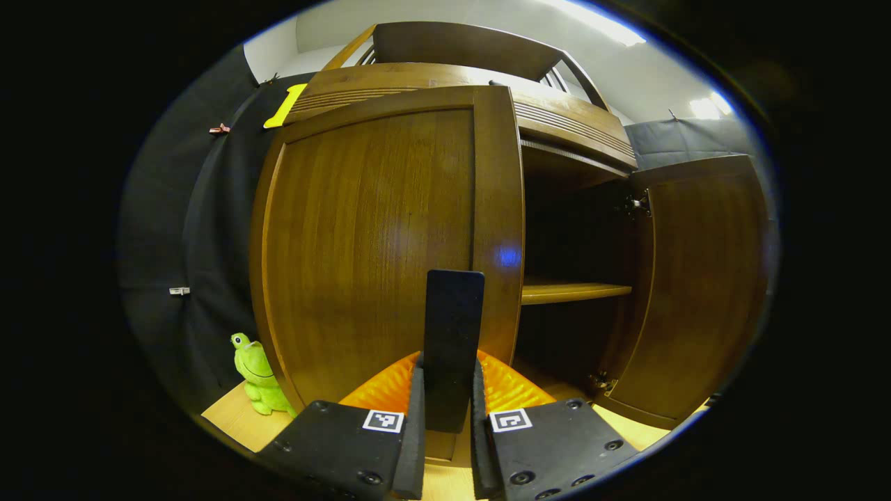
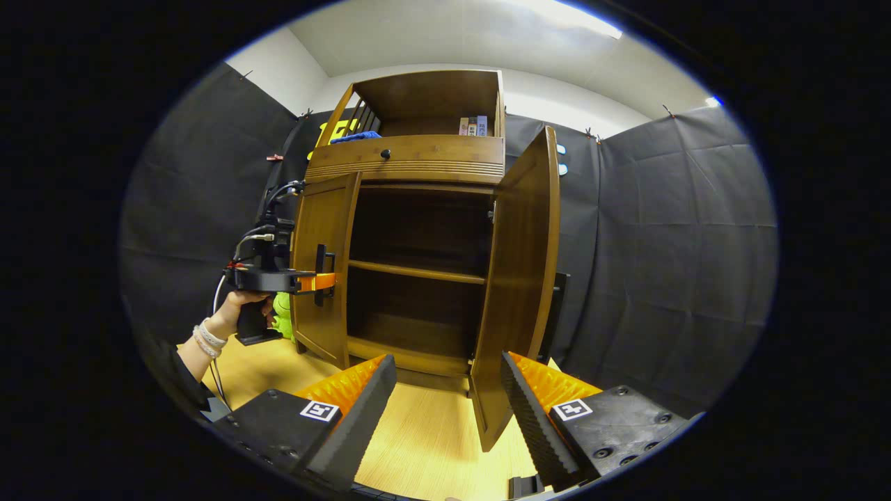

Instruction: Open the right door of the double-door shoe cabinet with the right hand, and open the left door with the left hand.

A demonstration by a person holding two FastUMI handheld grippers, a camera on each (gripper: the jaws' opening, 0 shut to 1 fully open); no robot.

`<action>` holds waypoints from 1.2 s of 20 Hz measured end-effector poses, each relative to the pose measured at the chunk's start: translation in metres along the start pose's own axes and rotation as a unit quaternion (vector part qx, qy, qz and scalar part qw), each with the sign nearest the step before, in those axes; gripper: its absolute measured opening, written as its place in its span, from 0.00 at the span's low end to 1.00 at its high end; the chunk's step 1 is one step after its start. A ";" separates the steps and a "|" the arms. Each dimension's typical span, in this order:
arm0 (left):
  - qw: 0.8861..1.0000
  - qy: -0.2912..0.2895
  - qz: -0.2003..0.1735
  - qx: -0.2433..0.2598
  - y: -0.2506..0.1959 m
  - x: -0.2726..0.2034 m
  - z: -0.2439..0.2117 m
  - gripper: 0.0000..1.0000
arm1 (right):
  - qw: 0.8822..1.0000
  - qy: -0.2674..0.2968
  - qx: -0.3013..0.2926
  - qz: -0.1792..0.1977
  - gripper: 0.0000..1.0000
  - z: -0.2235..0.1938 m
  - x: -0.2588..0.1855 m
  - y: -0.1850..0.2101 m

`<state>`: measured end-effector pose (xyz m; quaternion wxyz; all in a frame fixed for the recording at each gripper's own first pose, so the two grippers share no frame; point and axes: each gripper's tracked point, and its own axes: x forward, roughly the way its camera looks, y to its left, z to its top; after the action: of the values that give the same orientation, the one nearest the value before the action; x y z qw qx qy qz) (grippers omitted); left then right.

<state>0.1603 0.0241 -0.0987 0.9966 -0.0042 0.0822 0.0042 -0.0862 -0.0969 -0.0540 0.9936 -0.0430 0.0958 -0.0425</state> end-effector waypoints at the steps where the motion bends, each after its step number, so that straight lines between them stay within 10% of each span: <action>1: 1.000 0.000 -0.002 0.002 0.002 -0.006 0.000 0.31 | 1.000 -0.003 -0.002 0.003 0.95 0.001 0.000 0.004; 24: 0.997 0.008 0.071 0.030 0.109 -0.140 -0.003 0.23 | 0.990 -0.008 0.019 0.141 0.96 0.006 0.025 0.121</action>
<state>0.0202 0.1316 -0.0799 0.9927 0.0319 0.0903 0.0726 -0.0512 0.0216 -0.0645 0.9910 -0.0106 0.0923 0.0960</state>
